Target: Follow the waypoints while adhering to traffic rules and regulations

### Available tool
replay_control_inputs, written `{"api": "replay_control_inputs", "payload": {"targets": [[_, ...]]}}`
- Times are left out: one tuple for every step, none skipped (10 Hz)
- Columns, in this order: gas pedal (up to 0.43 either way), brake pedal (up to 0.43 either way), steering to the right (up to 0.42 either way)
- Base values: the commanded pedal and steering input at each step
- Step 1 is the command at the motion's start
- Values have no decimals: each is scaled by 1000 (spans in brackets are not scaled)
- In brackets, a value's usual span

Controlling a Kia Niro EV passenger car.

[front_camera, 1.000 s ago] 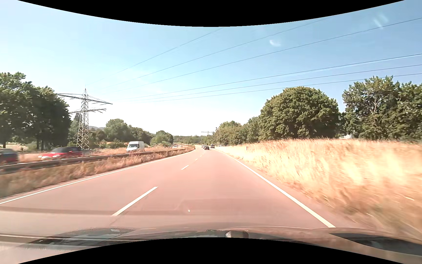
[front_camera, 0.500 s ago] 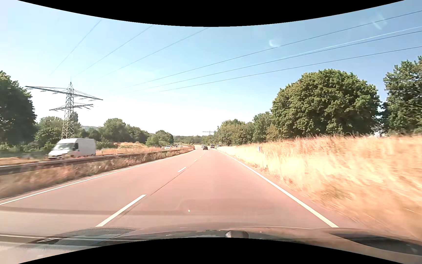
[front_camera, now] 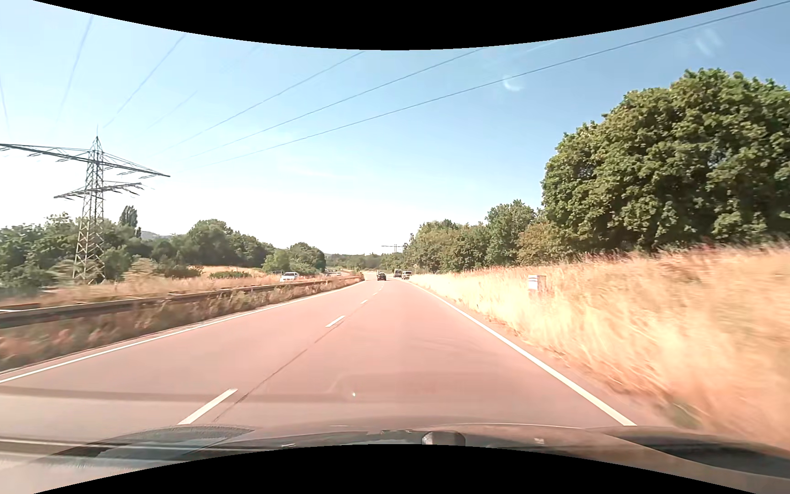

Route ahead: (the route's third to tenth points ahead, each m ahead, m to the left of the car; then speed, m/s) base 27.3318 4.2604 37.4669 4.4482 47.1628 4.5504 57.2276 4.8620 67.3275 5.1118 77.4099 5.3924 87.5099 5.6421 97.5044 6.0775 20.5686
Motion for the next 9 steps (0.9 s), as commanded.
{"api": "replay_control_inputs", "payload": {"targets": [[98,0,-4],[98,0,-4],[98,0,-4],[98,0,-4],[87,0,-4],[87,0,-4],[87,0,-4],[87,0,-4],[87,0,-4]]}}
